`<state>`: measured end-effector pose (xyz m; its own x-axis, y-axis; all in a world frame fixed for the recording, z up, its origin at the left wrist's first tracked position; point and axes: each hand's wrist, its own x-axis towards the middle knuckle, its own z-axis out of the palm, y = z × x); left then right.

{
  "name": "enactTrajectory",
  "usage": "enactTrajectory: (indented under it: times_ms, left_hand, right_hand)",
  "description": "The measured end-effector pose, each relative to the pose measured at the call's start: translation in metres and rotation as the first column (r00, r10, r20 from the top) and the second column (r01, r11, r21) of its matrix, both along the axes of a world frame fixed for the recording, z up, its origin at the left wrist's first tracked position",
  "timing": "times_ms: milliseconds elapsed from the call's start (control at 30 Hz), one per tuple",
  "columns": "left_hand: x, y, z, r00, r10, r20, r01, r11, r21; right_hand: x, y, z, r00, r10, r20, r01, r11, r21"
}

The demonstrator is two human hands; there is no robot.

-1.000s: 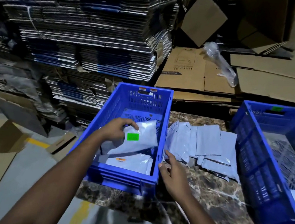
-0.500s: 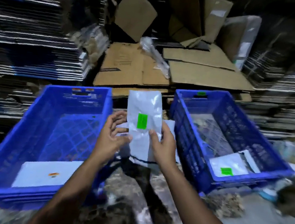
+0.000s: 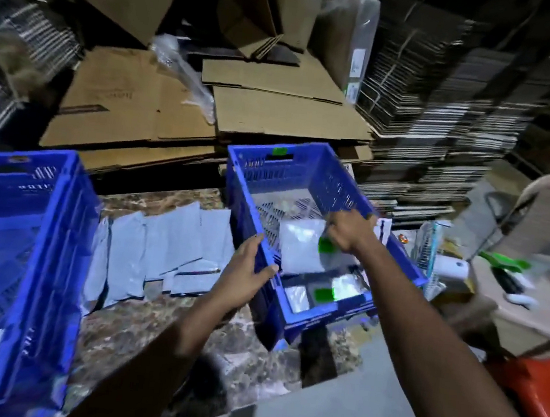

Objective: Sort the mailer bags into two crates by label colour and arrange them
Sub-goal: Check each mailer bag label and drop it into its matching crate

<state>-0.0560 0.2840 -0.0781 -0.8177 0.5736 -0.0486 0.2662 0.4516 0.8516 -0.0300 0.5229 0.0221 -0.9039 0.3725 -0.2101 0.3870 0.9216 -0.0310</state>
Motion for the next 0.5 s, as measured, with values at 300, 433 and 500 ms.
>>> enactTrajectory:
  times_ms: [300, 433, 500]
  left_hand:
    - [0.005, -0.001, -0.007, 0.997, 0.073, 0.031, -0.074, 0.996, 0.051]
    - [-0.009, -0.021, -0.016, 0.974, 0.224, 0.039, -0.226, 0.972, 0.056]
    - [-0.019, -0.031, -0.019, 0.955, 0.293, -0.051, -0.295, 0.955, -0.036]
  right_hand:
    - [-0.001, 0.005, -0.078, 0.953, 0.191, 0.235, -0.174, 0.980, -0.095]
    - [0.007, 0.011, -0.094, 0.964, 0.234, 0.127, -0.239, 0.971, 0.029]
    - [0.010, 0.015, -0.099, 0.958, 0.242, 0.153, -0.247, 0.969, 0.016]
